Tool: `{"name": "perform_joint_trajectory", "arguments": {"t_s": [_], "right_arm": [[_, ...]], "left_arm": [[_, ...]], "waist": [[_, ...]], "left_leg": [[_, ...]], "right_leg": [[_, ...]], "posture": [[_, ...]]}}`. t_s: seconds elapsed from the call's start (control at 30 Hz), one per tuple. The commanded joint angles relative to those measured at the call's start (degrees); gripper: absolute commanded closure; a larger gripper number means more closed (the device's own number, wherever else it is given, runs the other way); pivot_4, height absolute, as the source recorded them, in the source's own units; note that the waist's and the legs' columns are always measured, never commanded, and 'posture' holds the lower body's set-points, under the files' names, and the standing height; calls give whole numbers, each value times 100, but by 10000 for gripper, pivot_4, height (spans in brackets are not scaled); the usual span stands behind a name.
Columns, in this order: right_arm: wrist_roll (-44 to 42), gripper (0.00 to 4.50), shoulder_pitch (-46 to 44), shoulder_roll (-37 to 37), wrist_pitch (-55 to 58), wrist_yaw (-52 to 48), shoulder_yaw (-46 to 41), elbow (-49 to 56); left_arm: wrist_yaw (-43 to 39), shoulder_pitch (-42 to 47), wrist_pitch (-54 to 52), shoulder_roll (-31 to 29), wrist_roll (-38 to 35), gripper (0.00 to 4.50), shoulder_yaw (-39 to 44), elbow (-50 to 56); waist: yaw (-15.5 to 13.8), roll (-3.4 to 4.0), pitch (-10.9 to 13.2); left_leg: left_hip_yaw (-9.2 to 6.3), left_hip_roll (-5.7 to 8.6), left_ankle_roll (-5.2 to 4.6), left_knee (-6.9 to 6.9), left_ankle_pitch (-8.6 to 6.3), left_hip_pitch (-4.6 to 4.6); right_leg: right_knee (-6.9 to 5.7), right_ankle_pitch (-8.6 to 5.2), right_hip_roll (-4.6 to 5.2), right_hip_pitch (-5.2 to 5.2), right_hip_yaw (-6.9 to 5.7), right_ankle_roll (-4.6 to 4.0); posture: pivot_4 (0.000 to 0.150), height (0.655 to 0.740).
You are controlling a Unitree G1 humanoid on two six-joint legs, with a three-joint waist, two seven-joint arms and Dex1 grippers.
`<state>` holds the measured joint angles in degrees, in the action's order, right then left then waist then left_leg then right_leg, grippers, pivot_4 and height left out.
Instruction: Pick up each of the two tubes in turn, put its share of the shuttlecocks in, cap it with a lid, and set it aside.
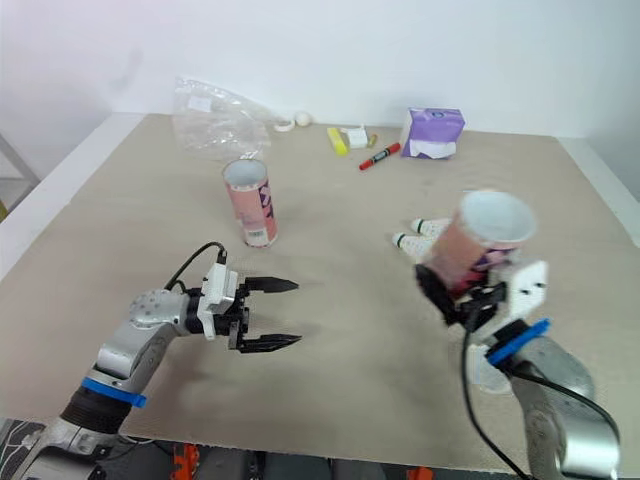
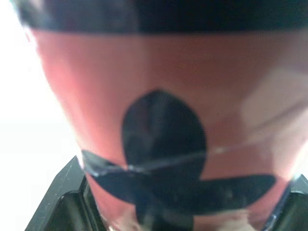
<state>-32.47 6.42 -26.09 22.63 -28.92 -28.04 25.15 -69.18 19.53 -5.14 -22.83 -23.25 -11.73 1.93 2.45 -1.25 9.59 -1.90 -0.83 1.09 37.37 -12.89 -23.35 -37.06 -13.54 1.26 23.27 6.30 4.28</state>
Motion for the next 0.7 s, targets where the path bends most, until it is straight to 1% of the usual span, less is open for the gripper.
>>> {"name": "perform_joint_trajectory", "arguments": {"t_s": [0.03, 0.1, 0.2, 0.37, 0.57, 0.7], "right_arm": [[-183, 10792, 44, 62, -74, 522, -800, -249], [59, 10792, 144, 75, -240, 818, -1146, -732], [414, 10792, 250, 14, -447, 1091, -1303, -1248], [613, 10792, 104, -91, -776, 1349, -1566, -2211], [740, 10792, -338, -315, -1022, 1564, -1606, -3172], [831, 10792, -422, -356, -1088, 1581, -1484, -3328]], "left_arm": [[26, 147, -252, 149, -341, 0, 32, 302], [25, 155, -255, 237, -354, 0, 1, 340], [24, 126, -239, 286, -304, 0, -41, 382], [0, 68, -65, 255, -122, 0, -140, 357], [54, 64, -33, 254, -86, 0, -136, 334], [97, 62, -20, 256, -62, 0, -119, 331]], "waist": [[7, 2, 0], [9, 2, -1], [12, 9, -3], [31, 41, -5], [35, 44, -6], [33, 44, -6]], "left_leg": [[3, 0, -1, 1, 1, 0], [7, 2, -3, 3, 2, 1], [9, 4, -3, 5, 2, 2], [21, 5, -3, 4, 2, 6], [27, 9, -15, 5, 10, 13], [26, 9, -16, 5, 10, 12]], "right_leg": [[0, 0, 0, 0, 2, -5], [0, -6, 1, -1, 7, -15], [1, -8, 1, -3, 9, -17], [1, -7, 1, -2, 22, -16], [1, 4, 0, -5, 33, -11], [1, 3, -1, -6, 33, -11]], "posture": [[1500, 7400], [1500, 7400], [1500, 7400], [1500, 7400], [1500, 7400], [1500, 7400]]}}
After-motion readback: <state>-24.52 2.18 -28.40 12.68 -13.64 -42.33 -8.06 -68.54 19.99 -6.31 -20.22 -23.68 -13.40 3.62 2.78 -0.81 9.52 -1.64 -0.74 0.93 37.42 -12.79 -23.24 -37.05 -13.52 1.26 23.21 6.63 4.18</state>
